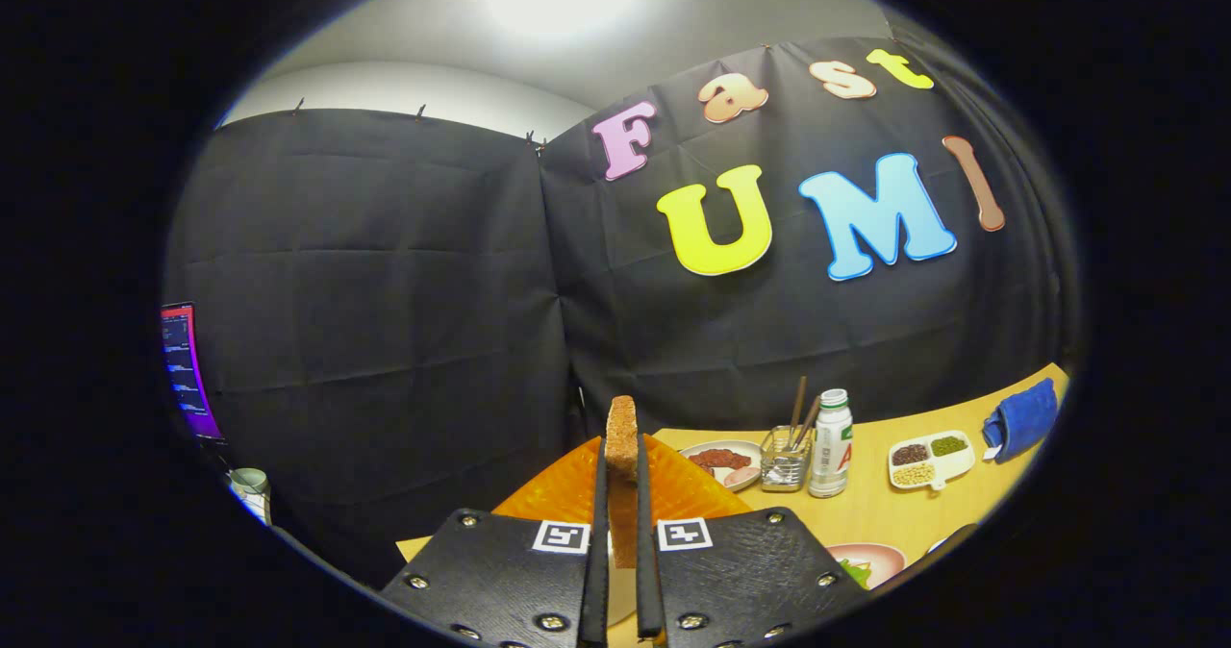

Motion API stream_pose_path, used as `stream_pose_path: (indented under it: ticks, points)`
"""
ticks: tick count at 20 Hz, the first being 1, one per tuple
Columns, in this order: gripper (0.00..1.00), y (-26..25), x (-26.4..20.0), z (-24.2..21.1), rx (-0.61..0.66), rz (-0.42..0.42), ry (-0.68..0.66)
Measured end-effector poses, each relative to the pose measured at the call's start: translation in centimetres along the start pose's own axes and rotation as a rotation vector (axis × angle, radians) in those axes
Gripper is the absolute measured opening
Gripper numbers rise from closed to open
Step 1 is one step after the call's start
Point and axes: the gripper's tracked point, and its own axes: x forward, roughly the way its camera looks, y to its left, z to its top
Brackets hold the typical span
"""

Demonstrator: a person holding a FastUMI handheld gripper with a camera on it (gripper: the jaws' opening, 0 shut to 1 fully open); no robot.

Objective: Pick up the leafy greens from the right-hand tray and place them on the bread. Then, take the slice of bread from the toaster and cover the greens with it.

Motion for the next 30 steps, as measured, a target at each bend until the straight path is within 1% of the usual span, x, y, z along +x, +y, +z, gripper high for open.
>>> stream_pose_path:
  ticks: [3,6,7,11,14,18,20,23,24,25,27,28,29,30]
  points:
    - [0.11,-2.9,-2.1,-2.8,0.024,-0.055,0.053]
    - [0.12,-6.2,-3.2,-6.6,0.048,-0.119,0.126]
    - [0.12,-7.1,-3.7,-8.4,0.063,-0.137,0.151]
    - [0.12,-10.6,-4.8,-13.3,0.124,-0.209,0.249]
    - [0.12,-13.9,-6.3,-15.0,0.114,-0.299,0.271]
    - [0.12,-16.6,-8.0,-17.1,0.13,-0.377,0.307]
    - [0.12,-17.4,-8.3,-17.7,0.138,-0.398,0.322]
    - [0.12,-17.3,-8.1,-17.7,0.155,-0.405,0.327]
    - [0.13,-17.8,-8.2,-17.5,0.146,-0.421,0.325]
    - [0.25,-18.2,-8.3,-17.4,0.13,-0.434,0.326]
    - [0.37,-19.0,-8.7,-17.6,0.097,-0.474,0.338]
    - [0.38,-19.0,-8.8,-17.7,0.092,-0.474,0.338]
    - [0.45,-19.0,-8.8,-17.7,0.091,-0.478,0.339]
    - [0.49,-19.1,-8.7,-17.4,0.086,-0.477,0.33]
